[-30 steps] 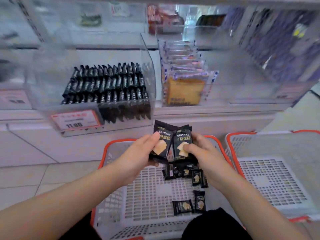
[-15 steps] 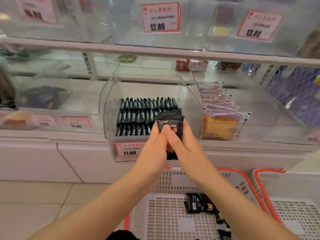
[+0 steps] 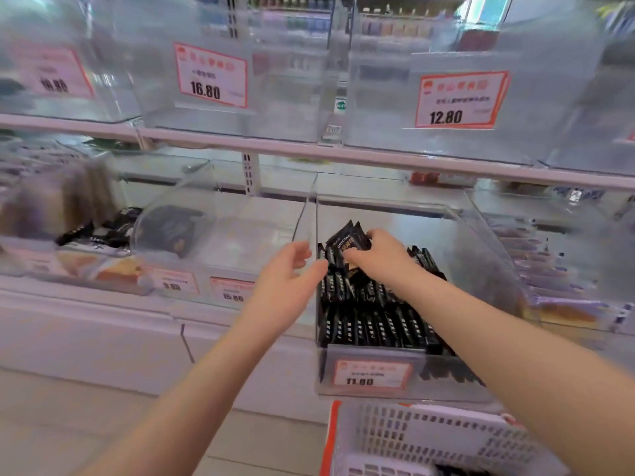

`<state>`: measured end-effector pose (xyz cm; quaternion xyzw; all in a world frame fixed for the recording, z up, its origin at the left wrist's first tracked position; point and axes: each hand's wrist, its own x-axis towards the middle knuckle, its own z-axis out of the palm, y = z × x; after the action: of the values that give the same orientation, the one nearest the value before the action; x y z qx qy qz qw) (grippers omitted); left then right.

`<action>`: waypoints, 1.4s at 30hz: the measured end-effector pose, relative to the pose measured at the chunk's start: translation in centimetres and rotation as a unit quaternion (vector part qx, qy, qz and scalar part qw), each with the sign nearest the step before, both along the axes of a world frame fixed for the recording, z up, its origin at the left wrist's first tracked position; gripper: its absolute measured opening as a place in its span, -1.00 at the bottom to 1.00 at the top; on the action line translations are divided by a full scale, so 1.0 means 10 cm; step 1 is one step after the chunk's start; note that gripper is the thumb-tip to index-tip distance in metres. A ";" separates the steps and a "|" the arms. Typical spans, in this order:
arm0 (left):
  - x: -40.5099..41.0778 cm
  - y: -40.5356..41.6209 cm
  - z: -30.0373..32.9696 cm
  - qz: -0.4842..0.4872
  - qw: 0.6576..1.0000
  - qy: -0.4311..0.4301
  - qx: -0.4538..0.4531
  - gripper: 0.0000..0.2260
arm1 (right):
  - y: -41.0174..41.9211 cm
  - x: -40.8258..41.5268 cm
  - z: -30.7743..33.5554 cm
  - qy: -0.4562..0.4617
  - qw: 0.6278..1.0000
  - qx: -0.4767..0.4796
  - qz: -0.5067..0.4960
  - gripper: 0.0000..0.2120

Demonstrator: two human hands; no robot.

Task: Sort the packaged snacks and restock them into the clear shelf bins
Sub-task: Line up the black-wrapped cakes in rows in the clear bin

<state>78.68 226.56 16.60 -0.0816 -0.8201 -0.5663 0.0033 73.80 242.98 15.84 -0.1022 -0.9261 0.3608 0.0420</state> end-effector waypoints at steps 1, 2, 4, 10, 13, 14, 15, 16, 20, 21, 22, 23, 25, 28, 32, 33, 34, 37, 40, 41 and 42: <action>-0.03 0.01 -0.04 -0.026 1.000 -0.016 0.006 -0.63 | -0.03 -0.14 -0.03 0.005 0.999 0.032 -0.006 -0.78; -0.05 0.02 -0.08 -0.042 0.999 -0.015 0.001 -0.63 | -0.07 -0.26 -0.05 0.013 0.998 0.053 -0.010 -0.80; -0.10 0.03 -0.15 -0.048 0.999 0.004 -0.009 -0.60 | -0.14 -0.46 -0.07 0.022 0.998 0.061 -0.014 -0.78; -0.14 0.05 -0.17 -0.051 0.998 -0.001 0.030 -0.45 | -0.25 -0.71 -0.13 -0.072 0.985 0.150 0.035 -0.62; -0.15 0.02 -0.20 -0.048 0.998 -0.016 0.032 -0.38 | -0.17 -0.62 -0.10 -0.067 0.988 0.076 0.117 -0.65; -0.15 0.02 -0.21 -0.048 0.998 -0.016 0.032 -0.39 | -0.11 -0.58 -0.09 -0.068 0.986 0.039 0.149 -0.72; -0.14 0.03 -0.21 -0.048 0.998 -0.012 0.028 -0.40 | -0.06 -0.54 -0.08 -0.073 0.982 0.020 0.173 -0.76; -0.14 0.04 -0.21 -0.050 0.998 -0.008 0.025 -0.40 | -0.02 -0.52 -0.09 -0.073 0.980 0.032 0.183 -0.74; -0.14 0.05 -0.19 -0.043 0.999 0.004 0.006 -0.42 | -0.06 -0.61 -0.17 -0.027 0.976 0.165 0.137 -0.49; -0.15 0.04 -0.19 -0.047 0.999 0.004 0.003 -0.42 | -0.09 -0.64 -0.18 -0.020 0.976 0.177 0.128 -0.50; -0.16 0.03 -0.20 -0.054 0.999 0.001 0.002 -0.41 | -0.11 -0.68 -0.18 -0.016 0.976 0.184 0.115 -0.53; -0.16 0.03 -0.21 -0.061 0.998 -0.002 0.004 -0.40 | -0.11 -0.70 -0.18 -0.010 0.977 0.188 0.099 -0.56; -0.16 0.02 -0.22 -0.068 0.998 -0.005 0.014 -0.40 | -0.13 -0.72 -0.24 0.013 0.978 0.199 0.063 -0.58; -0.16 0.03 -0.23 -0.064 0.998 0.007 0.008 -0.48 | -0.19 -0.66 -0.36 0.030 0.975 0.216 0.050 -0.57; -0.12 0.02 -0.18 -0.029 0.998 0.034 -0.032 -0.63 | -0.05 -0.56 -0.22 -0.027 0.981 0.165 0.094 -0.22; -0.10 0.02 -0.16 -0.012 0.996 0.058 -0.068 -0.62 | 0.01 -0.49 -0.14 -0.025 0.979 0.171 0.105 -0.18; -0.06 0.01 -0.13 0.007 0.988 0.102 -0.114 -0.60 | 0.07 -0.40 -0.06 -0.017 0.974 0.194 0.119 -0.19; 0.16 0.02 0.01 0.022 0.940 0.276 -0.199 -0.69 | 0.18 0.01 0.17 0.011 0.950 0.262 0.172 -0.41; 0.52 0.13 0.18 -0.053 0.905 0.374 -0.194 -0.76 | 0.30 0.65 0.38 0.091 0.935 0.247 0.236 -0.74; 0.64 0.19 0.18 -0.088 0.893 0.394 -0.201 -0.76 | 0.37 0.90 0.42 0.112 0.933 0.228 0.253 -0.82; 0.75 0.25 0.16 -0.118 0.877 0.410 -0.221 -0.75 | 0.45 1.16 0.43 0.118 0.933 0.208 0.267 -0.88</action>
<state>86.18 229.07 18.25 -0.4016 -0.8331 -0.2826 0.2546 85.37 247.45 20.17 0.2033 -0.9620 0.1670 0.0735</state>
